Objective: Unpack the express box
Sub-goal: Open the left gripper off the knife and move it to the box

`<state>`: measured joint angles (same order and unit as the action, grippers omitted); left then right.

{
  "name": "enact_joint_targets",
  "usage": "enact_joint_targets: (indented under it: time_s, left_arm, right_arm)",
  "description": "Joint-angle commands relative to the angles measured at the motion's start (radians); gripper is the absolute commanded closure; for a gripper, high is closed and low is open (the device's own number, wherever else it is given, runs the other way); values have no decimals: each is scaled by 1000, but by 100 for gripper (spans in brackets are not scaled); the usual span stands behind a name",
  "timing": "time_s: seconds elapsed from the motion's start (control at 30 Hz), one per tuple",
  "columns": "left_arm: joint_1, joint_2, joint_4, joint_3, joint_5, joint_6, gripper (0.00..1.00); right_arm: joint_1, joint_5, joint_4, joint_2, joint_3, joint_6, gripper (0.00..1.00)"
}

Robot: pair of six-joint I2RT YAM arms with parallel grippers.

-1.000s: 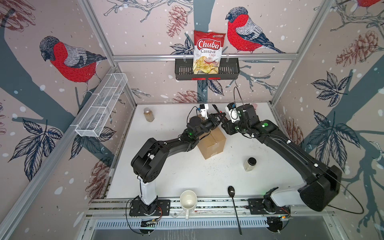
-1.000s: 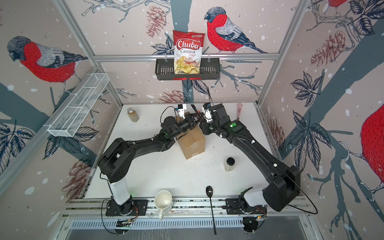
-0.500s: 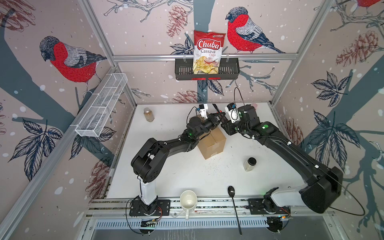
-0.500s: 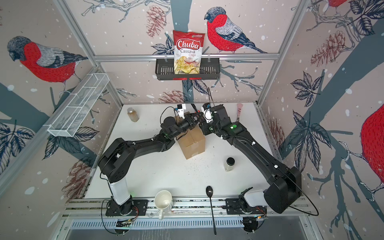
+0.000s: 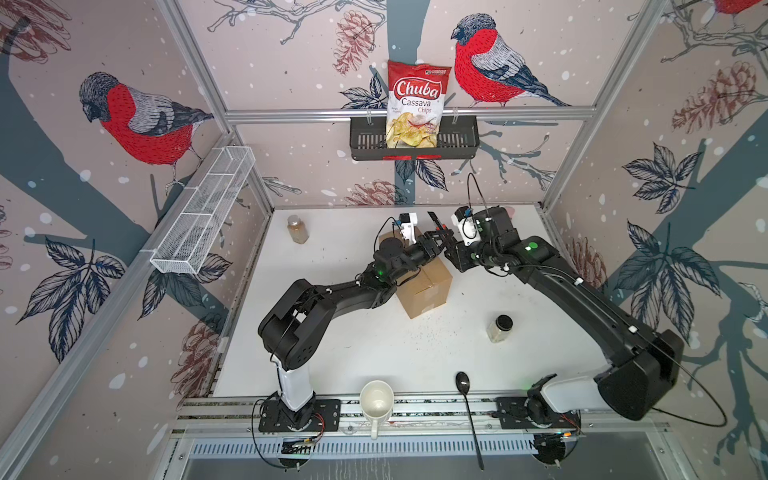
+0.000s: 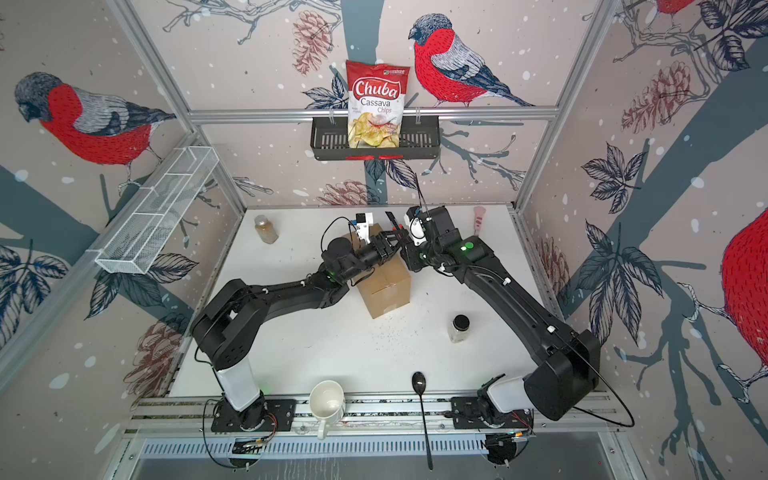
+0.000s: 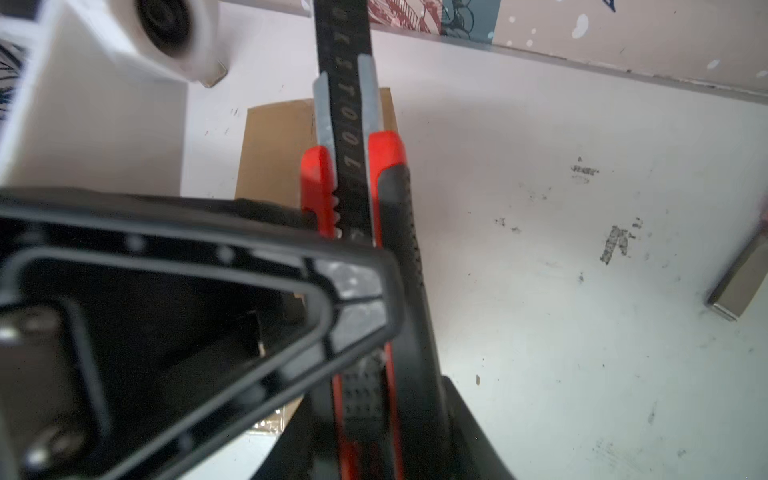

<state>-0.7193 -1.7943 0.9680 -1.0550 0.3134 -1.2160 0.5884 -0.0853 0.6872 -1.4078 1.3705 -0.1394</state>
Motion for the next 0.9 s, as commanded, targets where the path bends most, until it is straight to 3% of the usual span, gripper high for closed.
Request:
enact_joint_targets:
  time_s: [0.0,0.13,0.3,0.53,0.7,0.87]
  left_arm:
    - [-9,47,-32,20,-29,89,39]
    - [-28,132,-122,52,-82,168,33]
    - [-60,276,-287,159,-188,267,32]
    - [-108,507,-559,257,-436,372,31]
    - [-140,573,-714,290,-593,403,35]
    - [-204,601,-791,348,-764,387,46]
  right_arm:
    - [2,31,95,2,9,-58,96]
    - [7,58,190,27,-6,-112,97]
    - [34,62,280,126,-71,-193,97]
    - [115,70,358,299,-210,-337,98]
    - [186,56,385,387,-269,-422,98]
    - [250,45,369,446,-328,-479,98]
